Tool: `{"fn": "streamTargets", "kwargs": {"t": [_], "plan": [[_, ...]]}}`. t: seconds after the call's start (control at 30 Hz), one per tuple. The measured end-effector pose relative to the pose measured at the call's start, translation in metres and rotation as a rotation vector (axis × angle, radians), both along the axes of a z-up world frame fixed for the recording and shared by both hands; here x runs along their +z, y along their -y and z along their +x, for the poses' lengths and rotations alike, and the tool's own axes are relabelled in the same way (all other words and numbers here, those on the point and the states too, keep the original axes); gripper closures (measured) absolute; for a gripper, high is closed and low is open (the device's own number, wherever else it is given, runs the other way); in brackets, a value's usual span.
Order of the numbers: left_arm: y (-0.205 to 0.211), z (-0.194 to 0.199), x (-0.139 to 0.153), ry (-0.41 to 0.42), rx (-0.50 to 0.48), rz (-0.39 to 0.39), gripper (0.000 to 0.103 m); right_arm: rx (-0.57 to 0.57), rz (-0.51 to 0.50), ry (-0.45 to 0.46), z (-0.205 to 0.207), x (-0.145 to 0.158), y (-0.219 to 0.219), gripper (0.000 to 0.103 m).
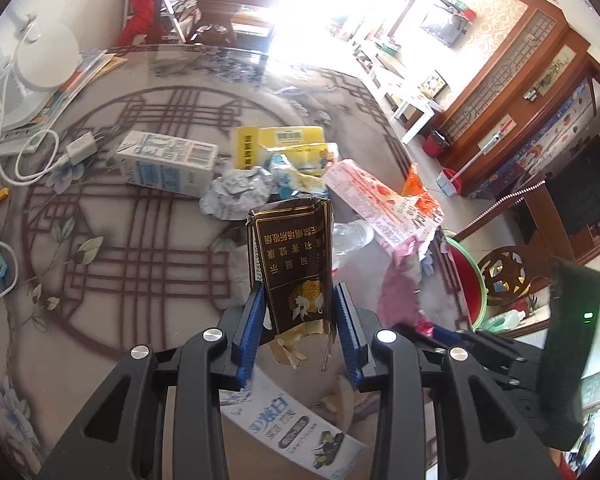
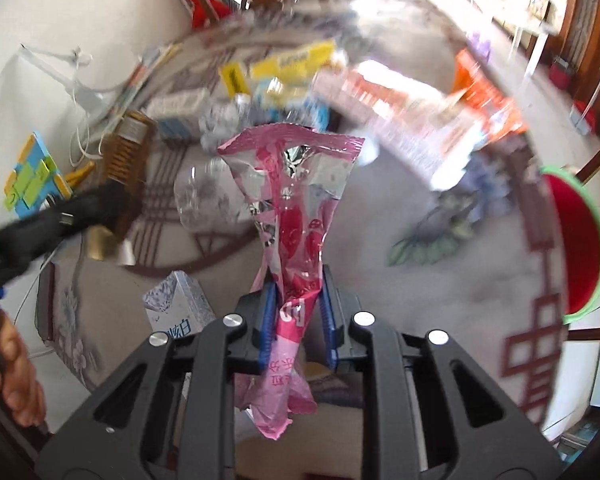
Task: Collect trash
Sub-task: 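Carry the cigarette pack and pink wrapper toward the red bin with both tools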
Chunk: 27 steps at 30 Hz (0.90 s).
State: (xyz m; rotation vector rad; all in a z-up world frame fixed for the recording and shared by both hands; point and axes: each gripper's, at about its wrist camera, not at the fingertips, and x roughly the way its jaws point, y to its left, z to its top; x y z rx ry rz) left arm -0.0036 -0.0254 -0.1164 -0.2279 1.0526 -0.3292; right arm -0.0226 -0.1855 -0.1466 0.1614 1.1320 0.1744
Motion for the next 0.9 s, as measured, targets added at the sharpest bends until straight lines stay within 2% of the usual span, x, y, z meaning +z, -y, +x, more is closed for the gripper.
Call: {"fn": "streamTargets", "kwargs": {"t": [0.17, 0.47, 0.7, 0.9], "plan": [[0.034, 0.003, 0.005, 0.01, -0.065, -0.008, 0.071, -0.068, -0.005, 0.046, -0.008, 0.024, 0.033, 0.083], [0.094, 0.009, 0.012, 0.019, -0.164, -0.022, 0.07, -0.202, -0.004, 0.071, -0.022, 0.041, 0.097, 0.083], [0.134, 0.01, 0.02, 0.041, -0.22, -0.02, 0.07, -0.27, 0.001, 0.091, -0.032, 0.046, 0.136, 0.083], [0.156, 0.012, 0.016, 0.028, -0.243, -0.013, 0.071, -0.302, 0.005, 0.098, -0.034, 0.047, 0.159, 0.083]]}}
